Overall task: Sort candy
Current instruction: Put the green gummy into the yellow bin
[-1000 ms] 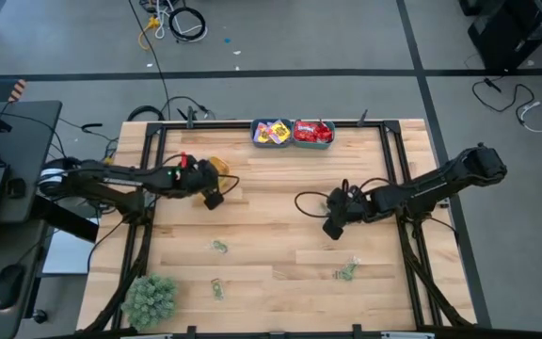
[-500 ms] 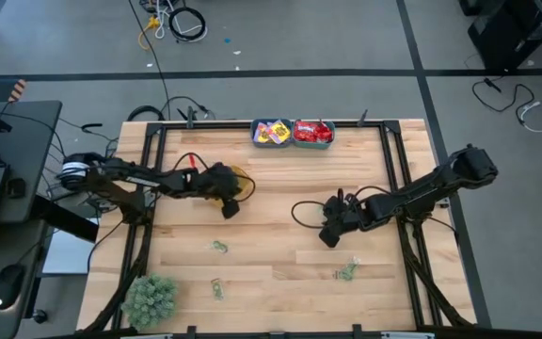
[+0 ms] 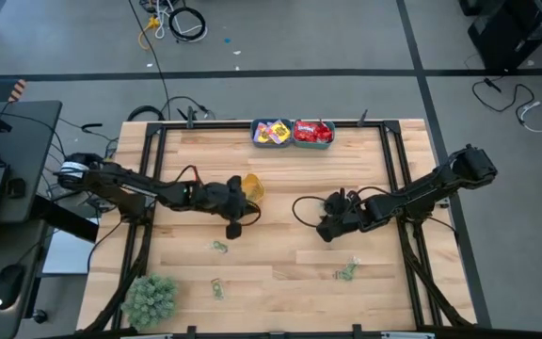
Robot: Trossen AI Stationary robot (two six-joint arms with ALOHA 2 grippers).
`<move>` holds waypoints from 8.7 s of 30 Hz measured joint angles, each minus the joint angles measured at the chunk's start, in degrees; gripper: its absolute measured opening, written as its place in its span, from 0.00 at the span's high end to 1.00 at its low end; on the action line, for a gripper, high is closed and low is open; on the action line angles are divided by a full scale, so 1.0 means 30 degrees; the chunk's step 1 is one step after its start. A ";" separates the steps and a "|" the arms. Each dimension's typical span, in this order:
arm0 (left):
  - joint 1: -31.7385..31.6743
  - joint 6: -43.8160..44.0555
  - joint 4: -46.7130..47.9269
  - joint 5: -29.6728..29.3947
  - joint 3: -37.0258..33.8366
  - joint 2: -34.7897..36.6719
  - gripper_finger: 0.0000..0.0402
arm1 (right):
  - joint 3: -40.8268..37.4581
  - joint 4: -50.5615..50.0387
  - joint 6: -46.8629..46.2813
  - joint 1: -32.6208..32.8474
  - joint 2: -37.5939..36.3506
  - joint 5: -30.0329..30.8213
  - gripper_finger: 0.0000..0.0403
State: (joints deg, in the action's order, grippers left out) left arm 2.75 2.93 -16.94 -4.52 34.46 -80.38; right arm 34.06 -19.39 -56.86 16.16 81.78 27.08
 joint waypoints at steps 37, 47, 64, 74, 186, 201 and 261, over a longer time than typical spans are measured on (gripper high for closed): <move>0.1213 0.1045 -1.0727 -0.7641 -0.7838 0.7343 1.00 | 1.0359 0.7806 1.5527 -0.4977 0.6396 -0.3049 0.98; 0.1213 0.0070 -1.0684 -0.8282 -0.7839 0.7561 1.00 | 1.2157 0.7449 1.5705 -0.6310 0.9135 -0.4825 0.98; 0.1176 0.1039 -0.9773 -0.8282 -0.7839 0.7554 1.00 | 1.2298 0.8020 1.5922 -0.6659 0.9872 -0.5207 0.54; 0.1176 0.1039 -0.9437 -0.8282 -0.7839 0.7554 1.00 | 1.1625 -0.0824 1.7471 -0.4936 0.6262 -0.5387 0.88; 0.1169 0.0107 -0.9795 -0.8477 -0.7847 0.7540 1.00 | 1.6007 0.2330 1.9311 -0.7850 1.1766 -0.8410 0.31; 0.1213 0.0152 -0.9812 -0.8471 -0.7847 0.7540 1.00 | 1.4508 -0.8256 1.6979 -0.2784 0.7005 -0.7718 0.74; 0.1213 0.0095 -0.9241 -0.8471 -0.7847 0.7540 1.00 | 0.5347 -0.8820 0.5425 0.8526 0.3670 -0.6961 0.98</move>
State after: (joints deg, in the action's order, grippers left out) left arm 6.39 3.21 -44.66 -29.93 10.92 -57.76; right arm 50.11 -45.85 -40.59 41.74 92.79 6.20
